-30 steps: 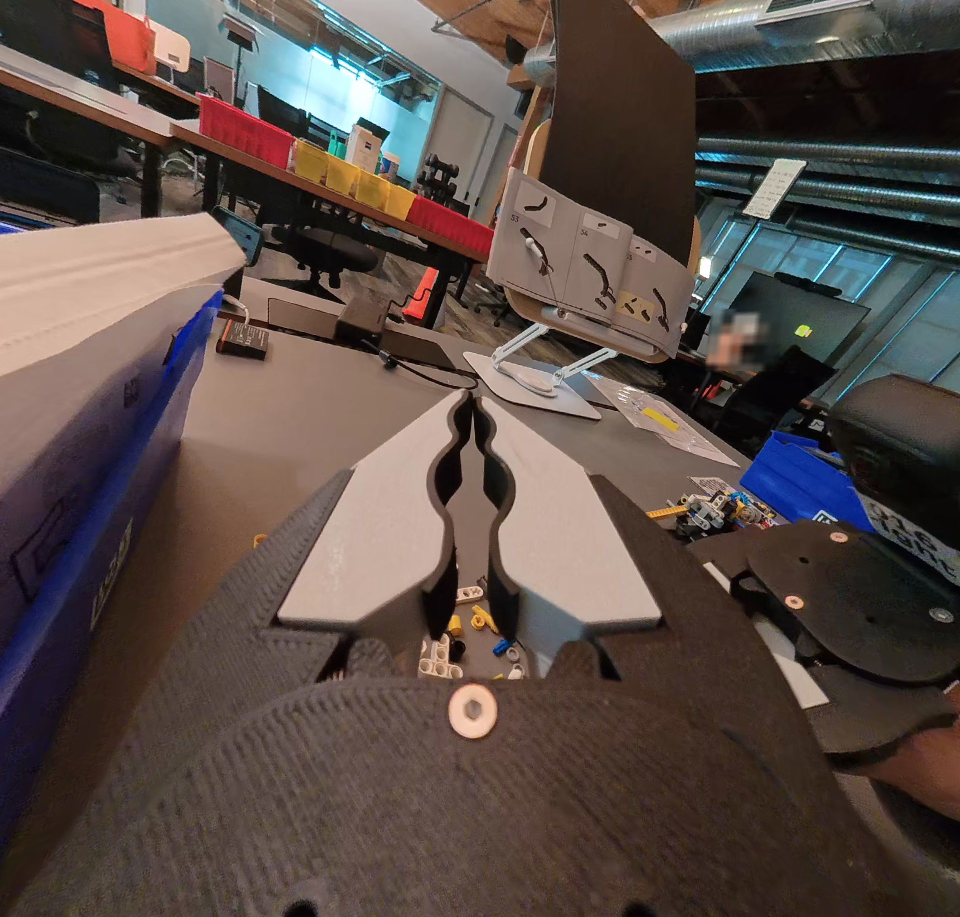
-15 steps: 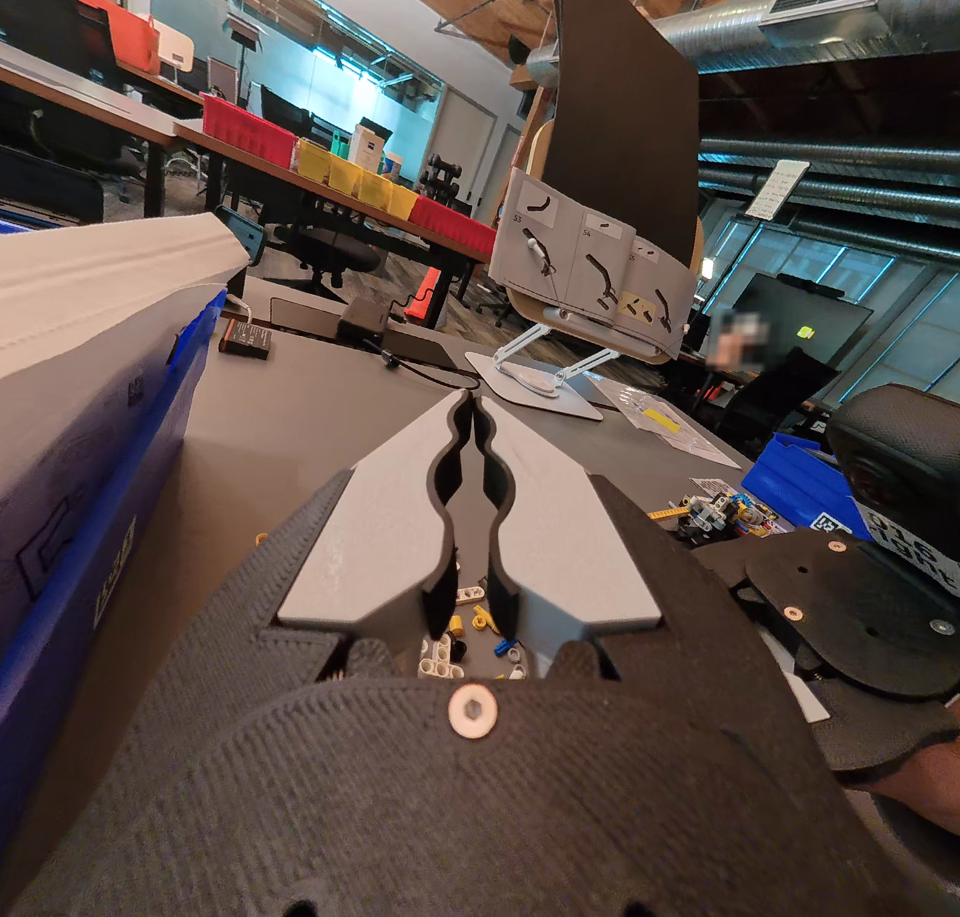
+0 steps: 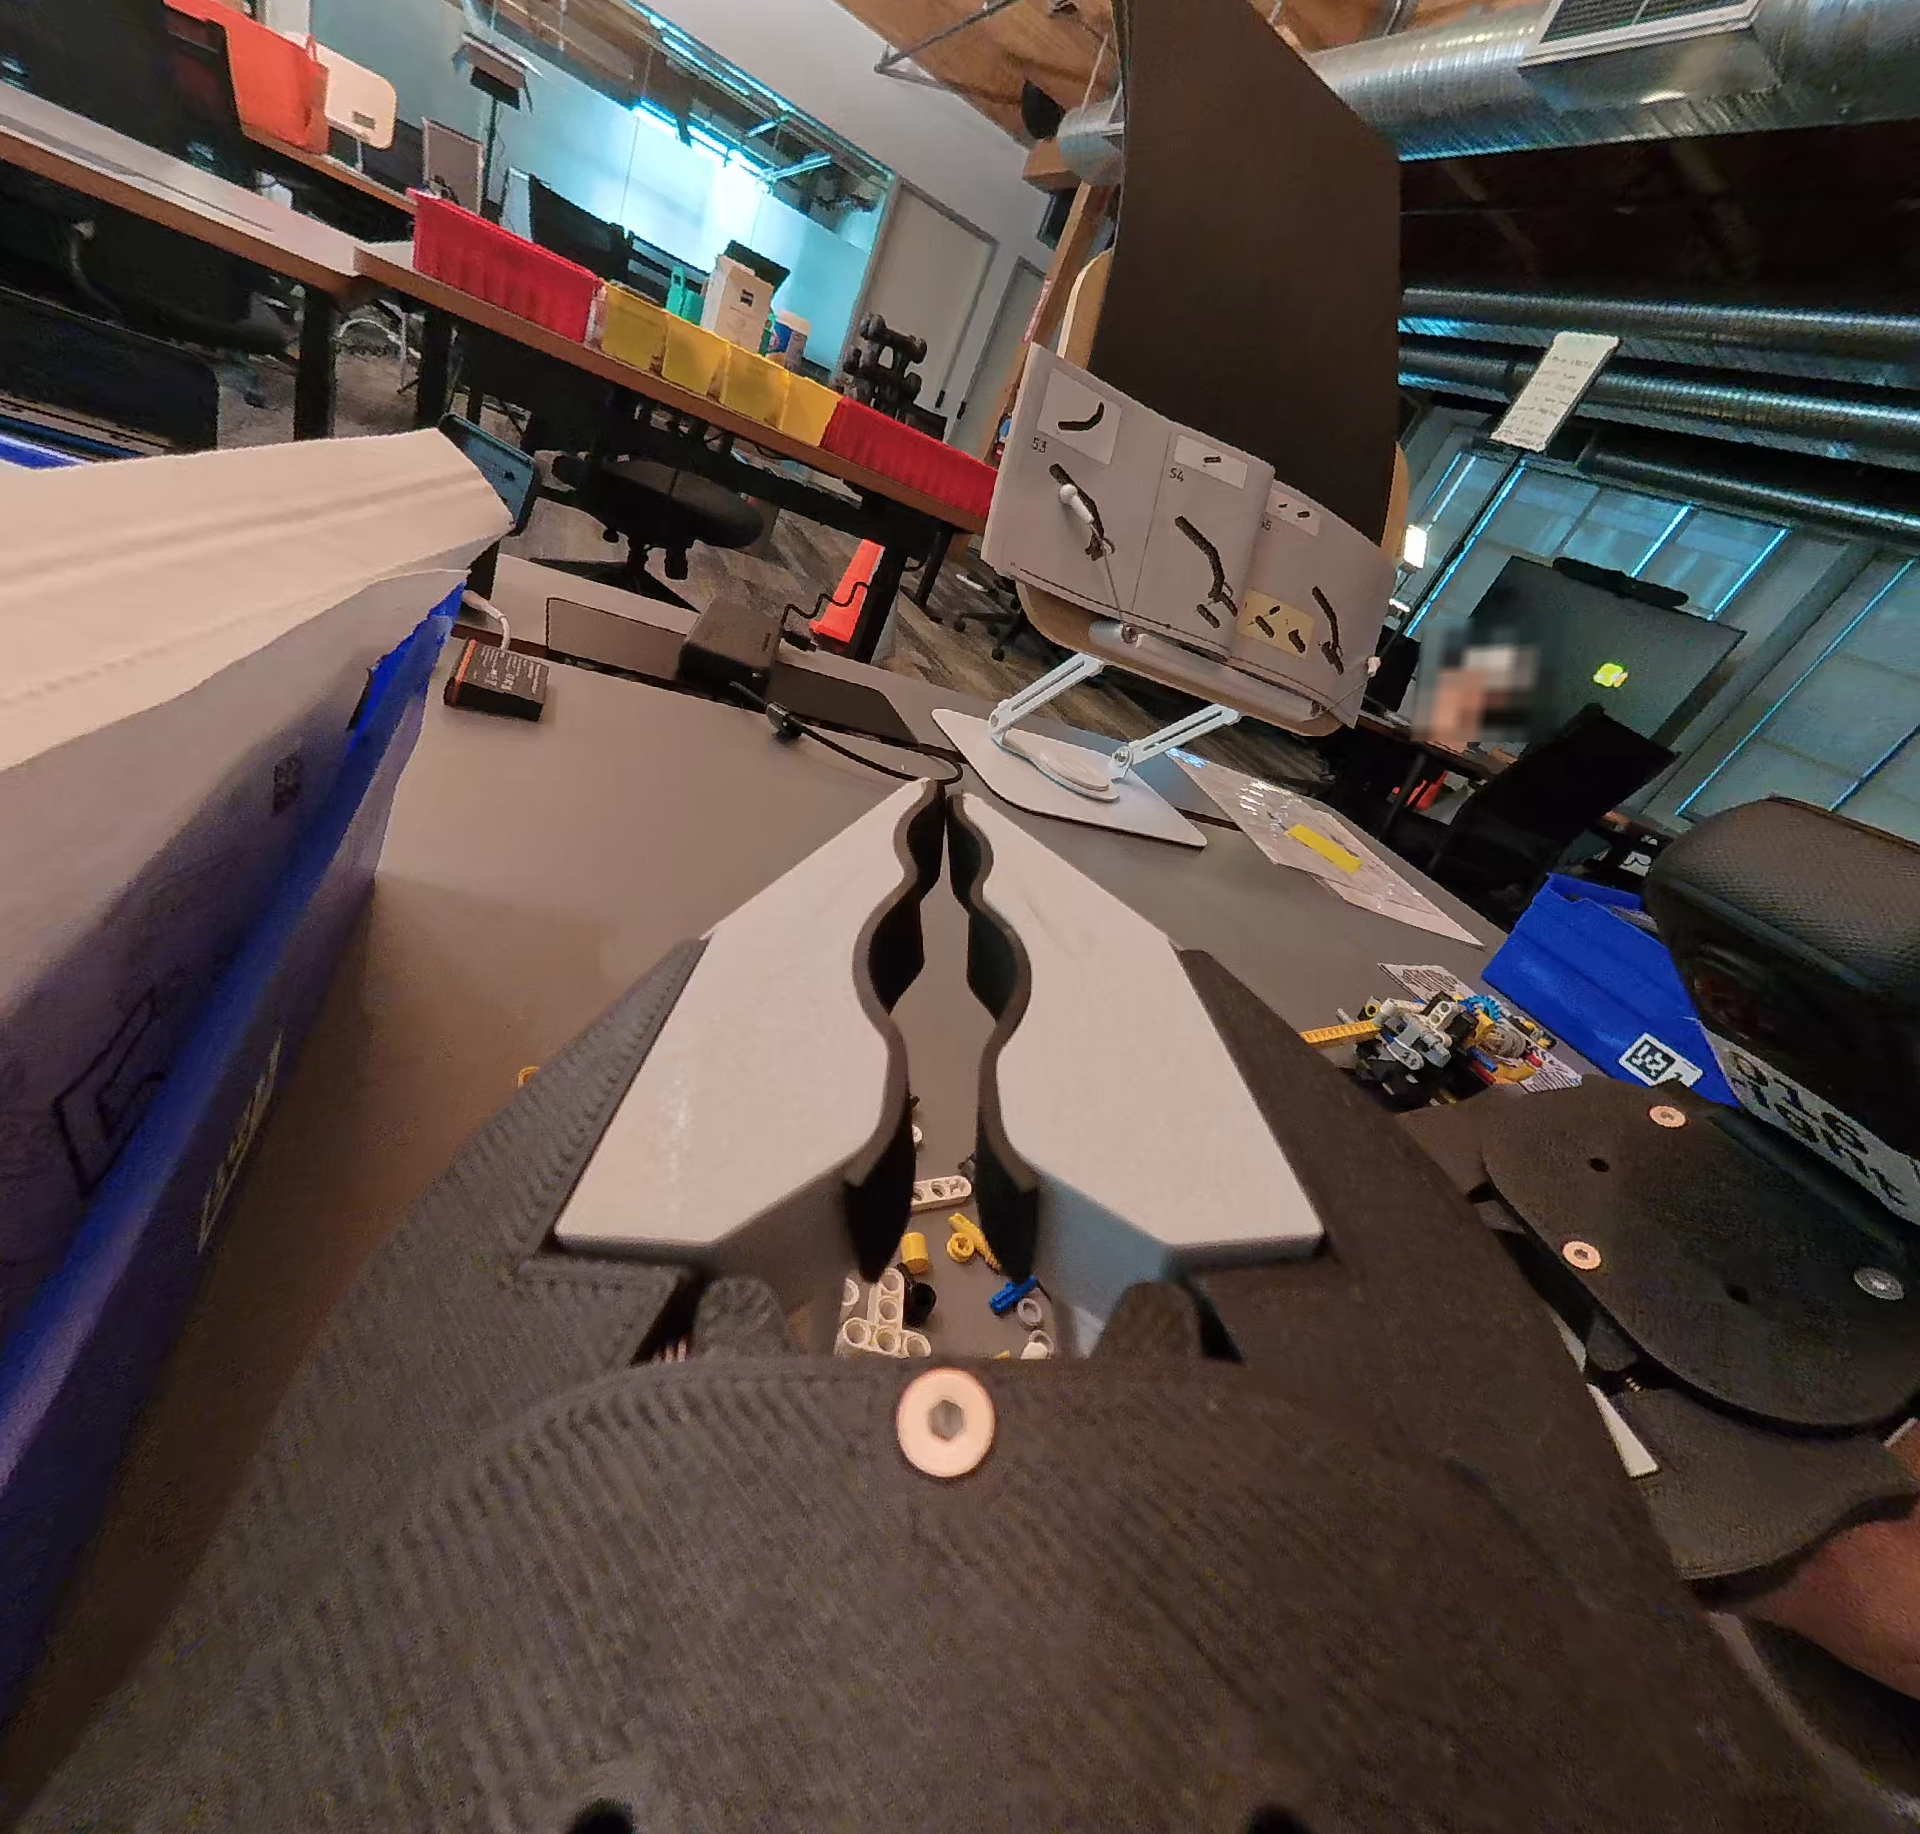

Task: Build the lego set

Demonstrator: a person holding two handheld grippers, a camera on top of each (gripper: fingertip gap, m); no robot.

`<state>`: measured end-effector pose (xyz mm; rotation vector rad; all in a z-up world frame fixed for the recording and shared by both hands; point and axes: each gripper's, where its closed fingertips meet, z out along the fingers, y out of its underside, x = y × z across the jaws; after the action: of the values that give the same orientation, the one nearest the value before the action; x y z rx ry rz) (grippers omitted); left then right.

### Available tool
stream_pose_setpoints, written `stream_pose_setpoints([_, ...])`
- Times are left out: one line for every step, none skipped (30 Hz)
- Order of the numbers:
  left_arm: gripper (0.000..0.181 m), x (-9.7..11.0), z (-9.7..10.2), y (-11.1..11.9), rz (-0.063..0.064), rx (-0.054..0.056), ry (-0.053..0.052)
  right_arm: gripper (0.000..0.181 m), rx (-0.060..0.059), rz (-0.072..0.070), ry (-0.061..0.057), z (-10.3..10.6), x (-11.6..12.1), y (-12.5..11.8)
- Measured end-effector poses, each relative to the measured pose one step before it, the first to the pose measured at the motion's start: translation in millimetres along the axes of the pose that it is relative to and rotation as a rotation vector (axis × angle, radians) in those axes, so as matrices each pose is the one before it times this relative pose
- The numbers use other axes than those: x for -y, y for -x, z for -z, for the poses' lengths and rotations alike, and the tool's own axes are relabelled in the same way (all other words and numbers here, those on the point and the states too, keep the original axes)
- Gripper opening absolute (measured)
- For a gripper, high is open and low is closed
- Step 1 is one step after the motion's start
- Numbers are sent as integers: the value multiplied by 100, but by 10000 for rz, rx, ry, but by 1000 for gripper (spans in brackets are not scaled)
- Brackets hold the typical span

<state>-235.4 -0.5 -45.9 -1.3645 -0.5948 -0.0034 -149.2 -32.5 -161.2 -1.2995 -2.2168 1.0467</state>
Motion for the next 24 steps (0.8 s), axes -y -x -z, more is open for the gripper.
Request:
stream_pose_setpoints([0,6,7,15,0,8,-3,9,-30,22,19,18,-30,-67])
stream_pose_setpoints([0,4,4,5,-7,9,1,9,-104,61,47,54,-54,-218])
stream_pose_setpoints([0,10,-1,18,-8,11,0,8,-231,95,66,150,-65,-504])
stream_pose_setpoints([0,17,10,34,-1,13,-7,8,-292,83,29,266,-6,-697])
stream_pose_setpoints([0,19,15,23,9,5,-12,8,-250,29,-19,341,43,-738])
stream_pose_setpoints([0,20,10,36,18,6,-9,7,-164,-63,-38,348,21,-668])
stream_pose_setpoints([0,14,32,39,21,9,-10,7,-89,-146,-33,298,-25,-589])
stream_pose_setpoints([0,57,28,37,22,10,-26,6,-29,-198,-25,202,-73,-455])
stream_pose_setpoints([0,84,44,18,21,7,-40,5,63,-219,-17,77,-88,-222])
stream_pose_setpoints([0,67,16,19,20,5,-37,5,156,-219,-3,-79,-93,44])
stream_pose_setpoints([0,24,2,7,16,-1,-18,5,231,-193,41,-219,-130,322])
stream_pose_setpoints([0,-50,-25,6,14,-5,10,6,240,-108,93,-334,-176,478])
stream_pose_setpoints([0,-77,-41,-8,13,-12,32,7,151,22,129,-422,-206,467])
stream_pose_setpoints([0,-89,-49,-35,11,-18,42,7,50,160,145,-441,-218,376])
stream_pose_setpoints([0,-44,-36,-54,-1,-22,27,7,-43,238,170,-437,-201,231])
stream_pose_setpoints([0,5,-3,-54,-14,-8,2,7,-133,248,173,-397,-169,53])
stream_pose_setpoints([0,30,18,-27,-21,7,-13,8,-124,206,123,-348,-85,-3])
stream_pose_setpoints([0,36,29,-15,-16,4,-18,9,-57,105,73,-283,12,26])
stream_pose_setpoints([0,35,17,4,2,0,-13,11,16,-2,26,-226,62,63])
stream_pose_setpoints([0,22,9,5,25,-12,-10,13,36,-72,6,-183,45,31])
stream_pose_setpoints([0,26,10,13,36,-19,-12,14,32,-91,-37,-129,91,-3])
stream_pose_setpoints([0,29,11,10,32,-16,-17,16,65,-81,56,-136,-77,11])
stream_pose_setpoints([0,48,23,4,19,-11,-21,17,48,-76,117,-135,-201,-18])
stream_pose_setpoints([0,35,11,5,9,-5,-17,16,-20,-35,-18,-56,-25,-104])
